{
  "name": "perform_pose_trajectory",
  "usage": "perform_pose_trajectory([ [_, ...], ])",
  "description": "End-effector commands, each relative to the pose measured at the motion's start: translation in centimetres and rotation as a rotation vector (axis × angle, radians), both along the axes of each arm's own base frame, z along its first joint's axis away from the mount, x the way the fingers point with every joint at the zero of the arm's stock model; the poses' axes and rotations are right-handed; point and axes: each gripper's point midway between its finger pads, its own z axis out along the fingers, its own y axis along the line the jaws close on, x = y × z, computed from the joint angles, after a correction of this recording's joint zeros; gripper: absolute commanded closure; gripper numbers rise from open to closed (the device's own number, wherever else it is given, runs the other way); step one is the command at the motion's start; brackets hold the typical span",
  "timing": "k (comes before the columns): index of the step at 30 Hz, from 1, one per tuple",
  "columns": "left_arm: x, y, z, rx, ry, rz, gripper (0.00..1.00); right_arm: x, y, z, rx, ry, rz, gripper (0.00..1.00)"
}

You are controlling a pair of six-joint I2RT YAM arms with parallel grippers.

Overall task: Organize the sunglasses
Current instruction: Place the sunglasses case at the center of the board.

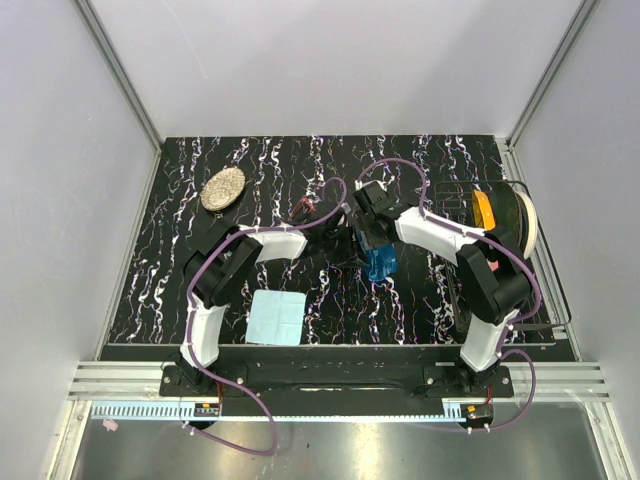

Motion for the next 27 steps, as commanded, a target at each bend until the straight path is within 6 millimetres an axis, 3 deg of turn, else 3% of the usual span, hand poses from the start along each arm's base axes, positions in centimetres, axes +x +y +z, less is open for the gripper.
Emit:
perform_pose_trajectory([
  [1,0.4,-0.9,0.8,-0.010,-0.029,-0.012,0.65,1.0,0.2,2.8,0.016,-0.091,-0.034,0.41],
  [13,0.7,-0.4,1.8,0.014,-0.055,-0.008,0.56,0.6,-0.6,7.7,0.058,-0.164,-0.097,0.22],
  [23,0.5,-0.5,3.5,-0.013,-0.086,-0.021,0.46,-1.4,-0.6,10.9,0.190,-0.186,-0.146,0.23],
  [27,0.7,-0.3,5.7,-0.038,-0.147,-0.018,0.40,-2.4,0.3,11.9,0.278,-0.177,-0.134,0.25],
])
